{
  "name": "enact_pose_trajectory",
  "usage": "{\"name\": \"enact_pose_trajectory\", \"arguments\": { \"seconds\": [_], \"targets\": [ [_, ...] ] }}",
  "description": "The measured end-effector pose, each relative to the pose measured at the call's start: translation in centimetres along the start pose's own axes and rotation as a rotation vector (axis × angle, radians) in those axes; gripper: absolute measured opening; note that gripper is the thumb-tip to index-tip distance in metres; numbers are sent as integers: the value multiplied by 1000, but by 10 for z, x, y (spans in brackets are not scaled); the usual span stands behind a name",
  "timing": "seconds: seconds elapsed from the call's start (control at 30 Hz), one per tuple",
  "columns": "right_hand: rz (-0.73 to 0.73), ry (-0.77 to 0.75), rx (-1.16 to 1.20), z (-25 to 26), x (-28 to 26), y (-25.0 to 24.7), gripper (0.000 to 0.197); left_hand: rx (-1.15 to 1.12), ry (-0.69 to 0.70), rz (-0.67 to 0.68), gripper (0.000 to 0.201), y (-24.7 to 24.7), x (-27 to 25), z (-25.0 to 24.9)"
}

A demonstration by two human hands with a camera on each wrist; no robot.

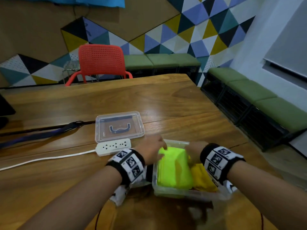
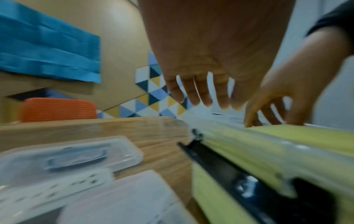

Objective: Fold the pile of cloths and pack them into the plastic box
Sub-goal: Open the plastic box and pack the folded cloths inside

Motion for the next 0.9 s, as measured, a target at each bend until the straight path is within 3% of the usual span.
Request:
{"name": "enact_pose_trajectory", "arguments": {
  "seconds": [0.03, 0.1, 0.17, 0.27, 0.4, 0.57, 0.7, 0.9],
  "targets": [
    [-30, -34, -1, 6, -2, -6, 48, -69, -106, -111, 27, -7, -7, 18],
    [-13, -81, 23, 17, -5, -16, 64, -108, -382, -149, 24, -1, -27, 61],
    [39, -66, -5, 25, -8, -21, 64, -162, -592, 11, 26, 26, -45, 91],
    [57, -84, 7, 34, -13, -33, 68, -300, -729, 105, 42, 57, -59, 111],
    [46, -69, -65, 46, 1, -5, 107, -577, -881, 109, 56, 84, -62, 115],
    [-7, -33, 37, 54, 27, 24, 110, -784, -893, 65, 56, 93, -48, 116],
    [-26, -23, -19, 55, 41, 28, 122, -950, -864, -134, 37, 75, -48, 113],
    [-65, -77, -54, 51, 40, 22, 115, -942, -711, -451, 43, -1, -65, 95]
  ]
}}
Point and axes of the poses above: each hand's wrist, its own x-axis towards the middle knuckle, its own y-axis out of the palm, z = x × y, the point moved 4 cm from there along x, towards the middle knuckle, and after that the axes turned 7 degrees about y, right-handed, at the moved point
